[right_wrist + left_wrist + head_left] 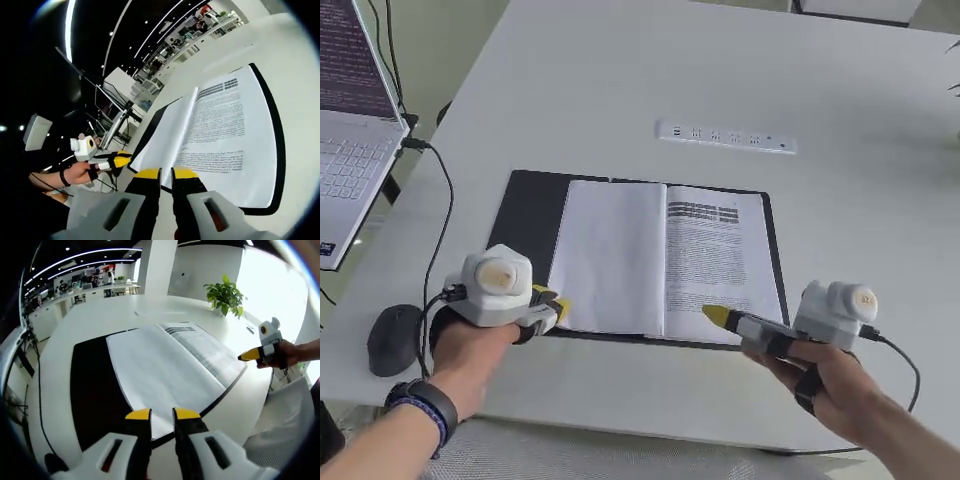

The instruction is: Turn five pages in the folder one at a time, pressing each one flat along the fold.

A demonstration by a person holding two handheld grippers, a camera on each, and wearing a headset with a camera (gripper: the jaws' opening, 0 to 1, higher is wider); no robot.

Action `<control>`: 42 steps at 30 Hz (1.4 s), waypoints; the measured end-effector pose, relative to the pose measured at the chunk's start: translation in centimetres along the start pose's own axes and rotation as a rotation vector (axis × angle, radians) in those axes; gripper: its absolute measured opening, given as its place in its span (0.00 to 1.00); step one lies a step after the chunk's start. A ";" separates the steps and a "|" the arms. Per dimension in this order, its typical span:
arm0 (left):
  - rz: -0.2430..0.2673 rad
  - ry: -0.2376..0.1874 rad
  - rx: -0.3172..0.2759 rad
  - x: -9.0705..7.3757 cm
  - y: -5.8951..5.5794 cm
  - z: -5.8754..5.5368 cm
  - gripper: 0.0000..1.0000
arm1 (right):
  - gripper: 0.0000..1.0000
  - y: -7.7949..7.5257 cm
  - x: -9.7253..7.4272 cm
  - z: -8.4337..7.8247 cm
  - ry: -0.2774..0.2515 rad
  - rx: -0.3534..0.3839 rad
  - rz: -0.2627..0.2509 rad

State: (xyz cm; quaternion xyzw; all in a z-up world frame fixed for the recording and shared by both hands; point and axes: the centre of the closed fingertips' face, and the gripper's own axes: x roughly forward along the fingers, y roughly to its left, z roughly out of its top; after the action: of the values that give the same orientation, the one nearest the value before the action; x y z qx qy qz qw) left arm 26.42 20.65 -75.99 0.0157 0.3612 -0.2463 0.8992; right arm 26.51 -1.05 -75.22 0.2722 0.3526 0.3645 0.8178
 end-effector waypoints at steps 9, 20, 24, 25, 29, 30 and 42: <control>-0.010 -0.034 0.025 -2.0 0.1 2.0 0.26 | 0.22 -1.7 -4.3 2.5 -0.040 -0.139 -0.115; -0.011 -0.077 0.075 -5.0 0.3 4.5 0.42 | 0.43 0.3 -8.5 5.5 -0.066 -0.301 -0.205; -0.004 -0.084 0.088 -6.2 0.5 4.7 0.49 | 0.51 0.7 -9.5 5.6 -0.060 -0.348 -0.233; 0.000 -0.086 0.092 -6.5 0.7 4.6 0.50 | 0.53 0.8 -9.7 5.5 -0.059 -0.355 -0.237; 0.009 -0.099 0.089 -7.8 0.9 4.6 0.57 | 0.57 0.7 -10.3 4.7 -0.041 -0.373 -0.253; 0.010 -0.102 0.087 -8.1 0.9 4.6 0.59 | 0.59 0.6 -10.4 4.5 -0.035 -0.378 -0.259; 0.017 -0.147 0.031 -10.1 0.0 3.4 0.73 | 0.69 0.7 -11.1 2.9 -0.004 -0.406 -0.270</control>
State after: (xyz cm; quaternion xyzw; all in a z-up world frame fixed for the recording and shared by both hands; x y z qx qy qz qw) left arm 22.37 24.31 -66.86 0.0144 0.2904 -0.2448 0.9250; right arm 23.16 -9.94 -68.79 0.0534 0.3036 0.3149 0.8977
